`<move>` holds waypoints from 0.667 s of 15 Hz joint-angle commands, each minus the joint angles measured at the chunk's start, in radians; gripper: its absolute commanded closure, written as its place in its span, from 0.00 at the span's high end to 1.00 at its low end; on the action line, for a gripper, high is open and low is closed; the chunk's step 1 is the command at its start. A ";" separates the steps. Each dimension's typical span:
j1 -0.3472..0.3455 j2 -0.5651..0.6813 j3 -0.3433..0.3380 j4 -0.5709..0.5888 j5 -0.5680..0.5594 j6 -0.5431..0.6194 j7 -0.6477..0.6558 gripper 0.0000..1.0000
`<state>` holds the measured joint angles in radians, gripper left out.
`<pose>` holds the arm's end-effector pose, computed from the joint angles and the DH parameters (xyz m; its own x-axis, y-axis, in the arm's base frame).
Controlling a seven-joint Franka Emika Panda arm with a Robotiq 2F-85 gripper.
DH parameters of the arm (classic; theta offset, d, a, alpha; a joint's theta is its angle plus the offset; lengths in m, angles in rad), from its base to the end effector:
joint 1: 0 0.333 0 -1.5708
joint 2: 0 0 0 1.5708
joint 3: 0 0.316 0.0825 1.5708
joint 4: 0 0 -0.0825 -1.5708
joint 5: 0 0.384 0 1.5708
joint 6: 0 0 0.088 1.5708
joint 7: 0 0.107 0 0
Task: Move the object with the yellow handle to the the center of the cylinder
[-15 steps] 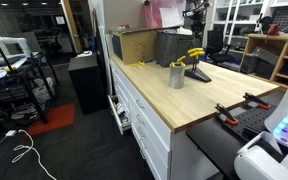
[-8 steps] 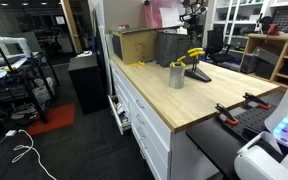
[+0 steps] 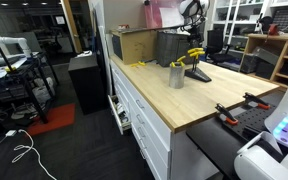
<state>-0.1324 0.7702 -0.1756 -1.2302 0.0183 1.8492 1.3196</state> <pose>0.7088 -0.1900 0.3041 -0.0174 -0.9976 0.0666 -0.9862 0.0281 0.1630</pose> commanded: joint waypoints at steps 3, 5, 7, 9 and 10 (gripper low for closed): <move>-0.044 0.007 0.004 -0.002 0.051 0.052 -0.050 0.66; -0.054 0.008 0.013 0.002 0.086 0.052 -0.054 0.49; -0.061 0.007 0.023 0.008 0.124 0.046 -0.062 0.35; -0.061 0.004 0.029 0.010 0.149 0.041 -0.065 0.20; -0.060 0.001 0.029 0.008 0.158 0.041 -0.064 0.14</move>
<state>-0.1791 0.7815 -0.1636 -1.2274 0.1319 1.8875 1.2803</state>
